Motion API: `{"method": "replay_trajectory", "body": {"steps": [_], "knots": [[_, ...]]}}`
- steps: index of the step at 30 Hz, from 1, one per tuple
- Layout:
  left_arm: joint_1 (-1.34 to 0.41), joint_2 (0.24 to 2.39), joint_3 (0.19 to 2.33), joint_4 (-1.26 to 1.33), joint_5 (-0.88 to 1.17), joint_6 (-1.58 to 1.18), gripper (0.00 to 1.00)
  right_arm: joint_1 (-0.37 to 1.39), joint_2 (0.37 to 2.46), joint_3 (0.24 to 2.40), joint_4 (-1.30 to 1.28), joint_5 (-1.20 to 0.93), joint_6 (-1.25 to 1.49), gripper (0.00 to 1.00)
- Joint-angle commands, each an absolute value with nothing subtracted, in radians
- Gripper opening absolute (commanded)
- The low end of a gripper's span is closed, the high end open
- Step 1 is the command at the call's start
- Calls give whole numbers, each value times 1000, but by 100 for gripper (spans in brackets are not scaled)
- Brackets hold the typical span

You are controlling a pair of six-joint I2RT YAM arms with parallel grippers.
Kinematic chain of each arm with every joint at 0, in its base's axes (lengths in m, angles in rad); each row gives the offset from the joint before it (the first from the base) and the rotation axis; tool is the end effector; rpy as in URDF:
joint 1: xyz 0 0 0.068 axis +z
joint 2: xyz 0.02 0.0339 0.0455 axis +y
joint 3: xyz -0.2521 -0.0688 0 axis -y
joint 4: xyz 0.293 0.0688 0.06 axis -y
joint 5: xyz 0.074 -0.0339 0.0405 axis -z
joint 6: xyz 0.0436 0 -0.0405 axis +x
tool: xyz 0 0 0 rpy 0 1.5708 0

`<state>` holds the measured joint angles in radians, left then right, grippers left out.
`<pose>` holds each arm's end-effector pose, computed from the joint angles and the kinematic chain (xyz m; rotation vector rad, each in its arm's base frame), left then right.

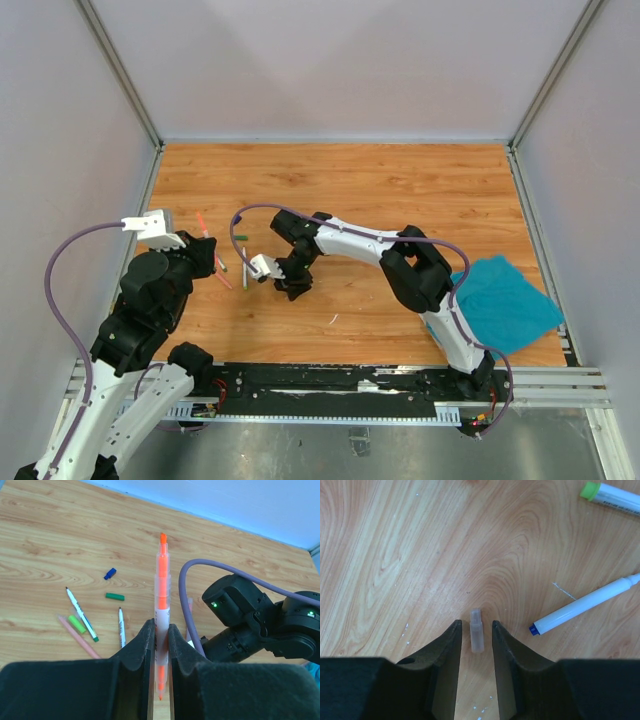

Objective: Insert the pens into the pen caps
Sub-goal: Pick up the pen cap from the center of the board.

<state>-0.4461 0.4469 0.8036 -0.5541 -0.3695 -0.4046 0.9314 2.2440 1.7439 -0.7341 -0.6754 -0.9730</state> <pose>0.1500 -0.0543 0.3585 -0.2309 1.7487 -0.2930 0.2757 0.4165 0.1208 -2.2511 1.4082 0.9212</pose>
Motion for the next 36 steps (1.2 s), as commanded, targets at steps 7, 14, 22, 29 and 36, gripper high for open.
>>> {"method": "replay_trajectory", "body": {"steps": [7,14,22,29,36], "knots": [[-439,447,799,-517,-366,-398,0,953,2273,1694,-758,-570,-972,30],[-439,447,798,-517,-367,-397,1,953,2275,1701,-784,-550,-978,21],[-439,449,798,-517,-368,-399,0,953,2231,1675,-764,-510,-951,7],[-439,449,798,-517,-370,-399,1,953,2060,1492,-543,-512,-711,1],[-439,449,796,-515,-365,-399,0,953,1746,1086,-32,-211,-319,1]]}}
